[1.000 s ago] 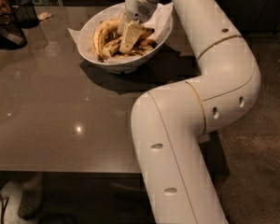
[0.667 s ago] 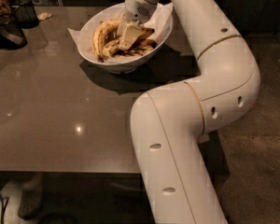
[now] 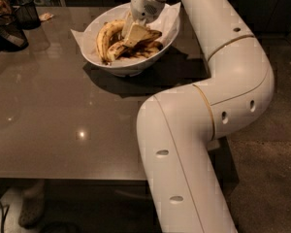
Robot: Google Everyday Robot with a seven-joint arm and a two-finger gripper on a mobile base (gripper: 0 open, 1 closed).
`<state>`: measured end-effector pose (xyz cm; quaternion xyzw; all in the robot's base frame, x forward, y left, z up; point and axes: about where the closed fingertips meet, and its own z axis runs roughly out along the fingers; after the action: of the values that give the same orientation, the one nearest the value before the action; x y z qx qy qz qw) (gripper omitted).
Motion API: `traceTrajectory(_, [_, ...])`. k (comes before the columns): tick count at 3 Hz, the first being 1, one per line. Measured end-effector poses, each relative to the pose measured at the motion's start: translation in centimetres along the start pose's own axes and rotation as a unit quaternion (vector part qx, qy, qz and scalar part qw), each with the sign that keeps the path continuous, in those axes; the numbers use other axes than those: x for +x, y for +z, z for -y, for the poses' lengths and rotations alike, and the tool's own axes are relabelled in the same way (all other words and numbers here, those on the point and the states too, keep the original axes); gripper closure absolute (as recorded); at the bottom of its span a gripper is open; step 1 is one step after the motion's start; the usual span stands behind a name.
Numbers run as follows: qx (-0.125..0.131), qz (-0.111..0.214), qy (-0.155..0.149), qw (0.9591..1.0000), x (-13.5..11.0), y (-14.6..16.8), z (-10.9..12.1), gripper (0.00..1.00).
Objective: Pick banana from white bowl
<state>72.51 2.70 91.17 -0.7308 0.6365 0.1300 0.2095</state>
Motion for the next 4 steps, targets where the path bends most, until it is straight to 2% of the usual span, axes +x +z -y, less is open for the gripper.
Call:
traceTrajectory(1, [0.000,0.000,0.000,1.0000,0.0,0.0,0.0,1.00])
traceTrajectory(2, [0.026,0.013,-0.010,0.9995,-1.1,-0.7,1.0,1.00])
traceTrajectory(3, [0.061,0.019,-0.034,0.9974,-2.9,-3.5,1.3,1.00])
traceTrajectory(4, [0.082,0.015,-0.047,0.9954,-4.2,-5.7,1.1,1.00])
